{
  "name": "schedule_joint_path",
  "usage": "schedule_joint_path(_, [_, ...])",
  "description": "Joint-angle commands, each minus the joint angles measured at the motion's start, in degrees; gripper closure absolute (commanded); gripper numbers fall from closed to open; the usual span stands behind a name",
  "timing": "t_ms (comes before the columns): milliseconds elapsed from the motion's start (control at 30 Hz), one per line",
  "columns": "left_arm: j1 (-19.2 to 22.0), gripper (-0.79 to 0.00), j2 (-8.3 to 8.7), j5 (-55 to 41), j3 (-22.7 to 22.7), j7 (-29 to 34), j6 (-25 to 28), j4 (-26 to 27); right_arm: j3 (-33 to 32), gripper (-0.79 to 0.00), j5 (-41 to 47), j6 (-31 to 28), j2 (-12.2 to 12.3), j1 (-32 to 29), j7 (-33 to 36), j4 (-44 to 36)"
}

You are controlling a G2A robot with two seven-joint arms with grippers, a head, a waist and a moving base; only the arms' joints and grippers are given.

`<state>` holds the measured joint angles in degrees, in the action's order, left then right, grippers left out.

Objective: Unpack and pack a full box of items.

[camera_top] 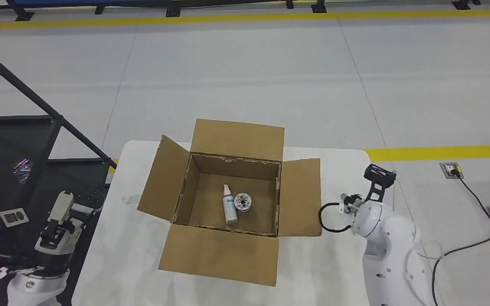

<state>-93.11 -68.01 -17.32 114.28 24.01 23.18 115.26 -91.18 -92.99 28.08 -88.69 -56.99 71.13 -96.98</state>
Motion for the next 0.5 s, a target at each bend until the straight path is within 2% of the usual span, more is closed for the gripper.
schedule_joint_path(0, [0.0, -0.785, 0.0, 0.0, 0.0, 0.0, 0.0, 0.0, -0.17, -0.717, 0.57, -0.46, 0.02, 1.33, -0.64, 2.19])
schedule_joint_path(167, [0.0, -0.785, 0.0, 0.0, 0.0, 0.0, 0.0, 0.0, -1.29, -0.693, 2.39, -1.14, 0.15, 4.21, -1.84, 8.0])
schedule_joint_path(200, [0.0, -0.785, 0.0, 0.0, 0.0, 0.0, 0.0, 0.0, -1.54, -0.653, 3.12, -1.41, 0.17, 4.76, -2.19, 8.97])
schedule_joint_path(367, [0.0, -0.785, 0.0, 0.0, 0.0, 0.0, 0.0, 0.0, -2.89, -0.554, 5.09, -1.95, 0.38, 6.39, -4.49, 13.45])
schedule_joint_path(467, [0.0, -0.785, 0.0, 0.0, 0.0, 0.0, 0.0, 0.0, -3.4, -0.299, 5.67, -2.04, 0.51, 7.21, -5.33, 15.71])
